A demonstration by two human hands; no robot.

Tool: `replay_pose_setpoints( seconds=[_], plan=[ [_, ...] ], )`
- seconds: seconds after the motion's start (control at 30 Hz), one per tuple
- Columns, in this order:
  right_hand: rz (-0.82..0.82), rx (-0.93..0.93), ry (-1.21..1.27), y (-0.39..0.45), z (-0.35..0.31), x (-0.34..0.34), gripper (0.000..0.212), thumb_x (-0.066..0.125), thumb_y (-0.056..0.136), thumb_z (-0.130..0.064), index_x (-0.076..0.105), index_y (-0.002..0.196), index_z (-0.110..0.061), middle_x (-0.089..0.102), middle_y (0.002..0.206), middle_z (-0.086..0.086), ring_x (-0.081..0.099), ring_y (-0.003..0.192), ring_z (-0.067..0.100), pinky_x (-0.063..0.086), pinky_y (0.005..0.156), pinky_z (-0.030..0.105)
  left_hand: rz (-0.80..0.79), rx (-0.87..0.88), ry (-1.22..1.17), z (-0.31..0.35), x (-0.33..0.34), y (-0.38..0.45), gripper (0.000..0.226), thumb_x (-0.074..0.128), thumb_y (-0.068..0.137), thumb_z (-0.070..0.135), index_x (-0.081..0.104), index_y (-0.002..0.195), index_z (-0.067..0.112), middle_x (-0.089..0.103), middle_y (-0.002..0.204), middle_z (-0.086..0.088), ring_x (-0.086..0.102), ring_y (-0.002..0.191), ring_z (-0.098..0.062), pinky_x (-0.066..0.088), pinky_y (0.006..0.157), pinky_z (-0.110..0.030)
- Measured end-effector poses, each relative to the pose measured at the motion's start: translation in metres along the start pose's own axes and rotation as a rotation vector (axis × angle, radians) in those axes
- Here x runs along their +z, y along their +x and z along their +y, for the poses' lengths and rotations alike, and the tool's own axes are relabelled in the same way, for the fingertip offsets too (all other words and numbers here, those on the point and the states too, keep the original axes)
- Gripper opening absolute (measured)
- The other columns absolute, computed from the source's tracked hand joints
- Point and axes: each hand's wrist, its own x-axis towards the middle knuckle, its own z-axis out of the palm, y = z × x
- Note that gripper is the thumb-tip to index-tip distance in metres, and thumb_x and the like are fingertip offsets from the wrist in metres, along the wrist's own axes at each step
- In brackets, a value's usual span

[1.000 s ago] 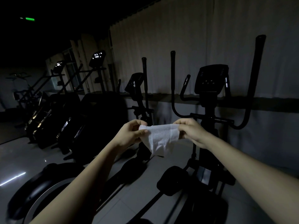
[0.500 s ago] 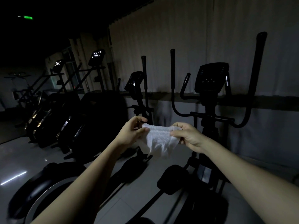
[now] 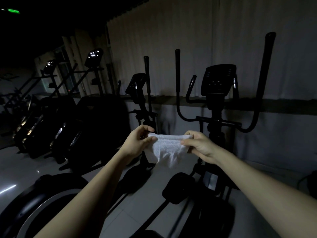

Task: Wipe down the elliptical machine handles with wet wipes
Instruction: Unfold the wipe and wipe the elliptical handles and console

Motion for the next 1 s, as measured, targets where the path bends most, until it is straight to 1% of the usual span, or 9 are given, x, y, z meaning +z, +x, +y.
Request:
replay_pose_setpoints(
  seconds=[0.17, 0.27, 0.37, 0.57, 0.7, 0.77, 0.83, 0.9, 1.0],
  plan=[
    [0.127, 0.016, -0.073, -0.004, 0.001, 0.0, 0.012, 0.066, 0.086, -0.002, 0.059, 0.092, -0.011, 0.061, 0.08, 0.004, 0.062, 0.076, 0.018, 0.056, 0.072, 0.035, -0.041, -0.03, -0.059, -0.007, 0.005, 0.003, 0.028, 0.076, 0.084, 0.014, 0.06, 0.108, 0.013, 0.062, 0.087, -0.006, 0.062, 0.071, -0.005, 0.052, 0.061, -0.022],
    [0.217, 0.037, -0.194, -0.006, 0.005, -0.002, 0.022, 0.066, 0.084, -0.003, 0.064, 0.104, -0.011, 0.061, 0.088, 0.005, 0.061, 0.08, 0.019, 0.055, 0.068, 0.031, -0.052, -0.028, -0.058, -0.014, 0.011, 0.006, 0.029, 0.075, 0.085, 0.012, 0.059, 0.109, 0.011, 0.061, 0.085, -0.004, 0.059, 0.063, 0.002, 0.047, 0.054, -0.016],
    [0.27, 0.039, -0.221, -0.004, 0.012, -0.008, 0.031, 0.059, 0.085, 0.003, 0.065, 0.105, -0.02, 0.064, 0.083, 0.003, 0.061, 0.073, 0.011, 0.049, 0.059, 0.024, -0.075, -0.026, -0.063, -0.019, 0.018, 0.014, 0.028, 0.074, 0.086, 0.012, 0.058, 0.109, 0.012, 0.058, 0.084, -0.006, 0.058, 0.063, -0.001, 0.047, 0.053, -0.016],
    [0.317, 0.053, -0.233, 0.009, 0.024, -0.043, 0.04, 0.045, 0.085, 0.009, 0.064, 0.106, -0.019, 0.048, 0.07, 0.004, 0.05, 0.073, 0.018, 0.05, 0.069, 0.029, -0.098, -0.051, -0.109, -0.029, 0.045, 0.043, 0.027, 0.072, 0.087, 0.012, 0.058, 0.11, 0.013, 0.056, 0.085, -0.007, 0.06, 0.073, -0.009, 0.05, 0.058, -0.019],
    [0.396, 0.018, -0.295, 0.032, 0.033, -0.087, 0.035, 0.046, 0.085, 0.009, 0.063, 0.105, -0.013, 0.057, 0.093, 0.014, 0.06, 0.086, 0.022, 0.058, 0.073, 0.03, -0.077, -0.061, -0.074, -0.035, 0.071, 0.077, 0.025, 0.072, 0.088, 0.015, 0.059, 0.109, 0.015, 0.059, 0.091, -0.007, 0.059, 0.078, -0.015, 0.053, 0.062, -0.023],
    [0.418, 0.018, -0.317, 0.045, 0.038, -0.117, 0.029, 0.049, 0.085, 0.008, 0.064, 0.104, -0.009, 0.06, 0.097, 0.018, 0.062, 0.086, 0.022, 0.059, 0.068, 0.026, -0.076, -0.069, -0.055, -0.038, 0.089, 0.099, 0.024, 0.072, 0.088, 0.015, 0.059, 0.108, 0.016, 0.059, 0.092, -0.007, 0.059, 0.078, -0.016, 0.054, 0.064, -0.028],
    [0.427, 0.022, -0.378, 0.058, 0.04, -0.152, 0.024, 0.053, 0.087, 0.005, 0.065, 0.101, -0.01, 0.065, 0.1, 0.015, 0.063, 0.08, 0.019, 0.057, 0.067, 0.026, -0.08, -0.075, -0.052, -0.039, 0.111, 0.122, 0.024, 0.071, 0.088, 0.013, 0.059, 0.108, 0.014, 0.057, 0.089, -0.006, 0.059, 0.074, -0.012, 0.052, 0.06, -0.025],
    [0.421, 0.016, -0.397, 0.072, 0.04, -0.189, 0.022, 0.055, 0.088, 0.004, 0.065, 0.097, -0.013, 0.068, 0.1, 0.013, 0.063, 0.079, 0.018, 0.056, 0.072, 0.032, -0.081, -0.068, -0.036, -0.038, 0.133, 0.147, 0.023, 0.069, 0.089, 0.011, 0.058, 0.109, 0.011, 0.057, 0.088, -0.005, 0.059, 0.069, -0.008, 0.05, 0.056, -0.021],
    [0.404, 0.028, -0.315, 0.09, 0.038, -0.241, 0.021, 0.058, 0.088, 0.004, 0.065, 0.095, -0.014, 0.068, 0.105, 0.018, 0.066, 0.085, 0.02, 0.057, 0.077, 0.034, -0.077, -0.058, -0.008, -0.037, 0.165, 0.183, 0.021, 0.07, 0.088, 0.012, 0.059, 0.107, 0.012, 0.059, 0.086, -0.006, 0.059, 0.071, -0.013, 0.051, 0.058, -0.023]
  ],
)
